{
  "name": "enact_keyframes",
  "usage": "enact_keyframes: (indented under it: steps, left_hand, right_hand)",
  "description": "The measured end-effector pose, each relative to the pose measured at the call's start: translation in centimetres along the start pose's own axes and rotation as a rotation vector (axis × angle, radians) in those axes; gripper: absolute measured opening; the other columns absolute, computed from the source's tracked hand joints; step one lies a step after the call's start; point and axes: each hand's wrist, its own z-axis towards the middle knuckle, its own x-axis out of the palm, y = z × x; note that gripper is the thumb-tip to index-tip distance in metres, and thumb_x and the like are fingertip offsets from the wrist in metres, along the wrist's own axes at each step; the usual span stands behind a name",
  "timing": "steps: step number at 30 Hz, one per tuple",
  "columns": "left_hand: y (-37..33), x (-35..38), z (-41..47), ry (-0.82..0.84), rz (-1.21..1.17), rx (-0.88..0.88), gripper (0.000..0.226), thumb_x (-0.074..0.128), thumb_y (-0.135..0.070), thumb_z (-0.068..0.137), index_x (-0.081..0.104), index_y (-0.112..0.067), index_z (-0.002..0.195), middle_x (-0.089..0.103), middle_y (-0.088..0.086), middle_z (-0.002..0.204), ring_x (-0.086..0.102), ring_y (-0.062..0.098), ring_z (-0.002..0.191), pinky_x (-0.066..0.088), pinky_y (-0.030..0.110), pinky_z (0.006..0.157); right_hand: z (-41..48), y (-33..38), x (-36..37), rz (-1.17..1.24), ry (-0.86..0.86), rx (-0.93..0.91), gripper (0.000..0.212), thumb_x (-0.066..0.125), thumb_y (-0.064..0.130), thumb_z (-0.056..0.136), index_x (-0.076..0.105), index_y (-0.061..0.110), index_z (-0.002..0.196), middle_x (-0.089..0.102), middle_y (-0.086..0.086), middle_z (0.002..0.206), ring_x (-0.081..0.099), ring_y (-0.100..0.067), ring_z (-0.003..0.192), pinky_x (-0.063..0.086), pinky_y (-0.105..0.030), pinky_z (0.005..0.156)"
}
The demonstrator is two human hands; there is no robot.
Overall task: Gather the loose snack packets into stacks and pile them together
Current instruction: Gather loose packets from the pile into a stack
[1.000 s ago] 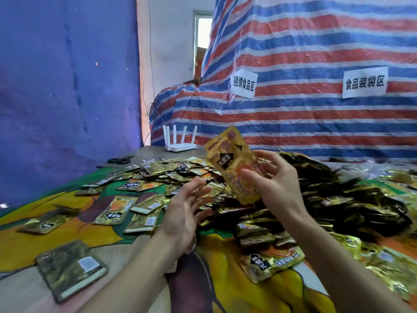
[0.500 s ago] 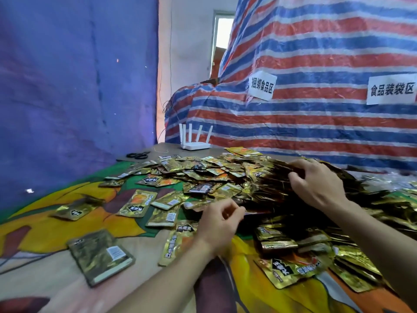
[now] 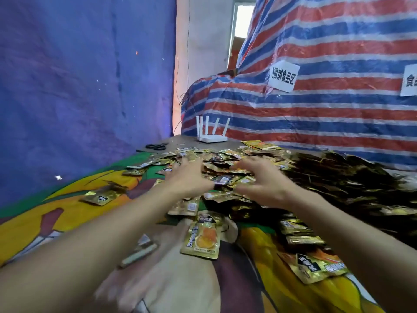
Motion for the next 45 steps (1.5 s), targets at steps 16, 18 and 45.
enact_keyframes:
  steps: [16, 18, 45]
  left_hand:
    - [3.4, 2.1, 3.9, 0.373, 0.323, -0.023, 0.064, 0.063, -0.061, 0.085, 0.053, -0.014, 0.127, 0.064, 0.009, 0.122, 0.063, 0.024, 0.098, 0.053, 0.032, 0.08]
    - [3.2, 1.9, 3.5, 0.325, 0.426, 0.025, 0.044, 0.061, -0.044, 0.087, 0.05, -0.015, 0.118, 0.06, 0.008, 0.11, 0.06, 0.023, 0.088, 0.05, 0.032, 0.072]
    - [5.3, 1.3, 2.1, 0.038, 0.32, 0.022, 0.03, 0.048, -0.011, 0.096, 0.052, -0.018, 0.125, 0.06, 0.016, 0.124, 0.059, 0.036, 0.111, 0.051, 0.04, 0.087]
  right_hand:
    - [2.0, 2.1, 8.6, -0.329, 0.019, 0.168, 0.022, 0.055, 0.014, 0.09, 0.062, 0.019, 0.11, 0.066, -0.008, 0.114, 0.053, -0.033, 0.118, 0.035, -0.048, 0.103]
    - [1.8, 2.4, 8.8, -0.297, -0.038, 0.172, 0.014, 0.055, 0.008, 0.087, 0.058, 0.02, 0.094, 0.067, -0.008, 0.105, 0.056, -0.033, 0.112, 0.034, -0.05, 0.105]
    - [0.4, 4.3, 7.8, -0.168, 0.137, -0.066, 0.063, 0.069, 0.064, 0.081, 0.061, 0.015, 0.119, 0.067, -0.011, 0.115, 0.06, -0.035, 0.108, 0.038, -0.042, 0.082]
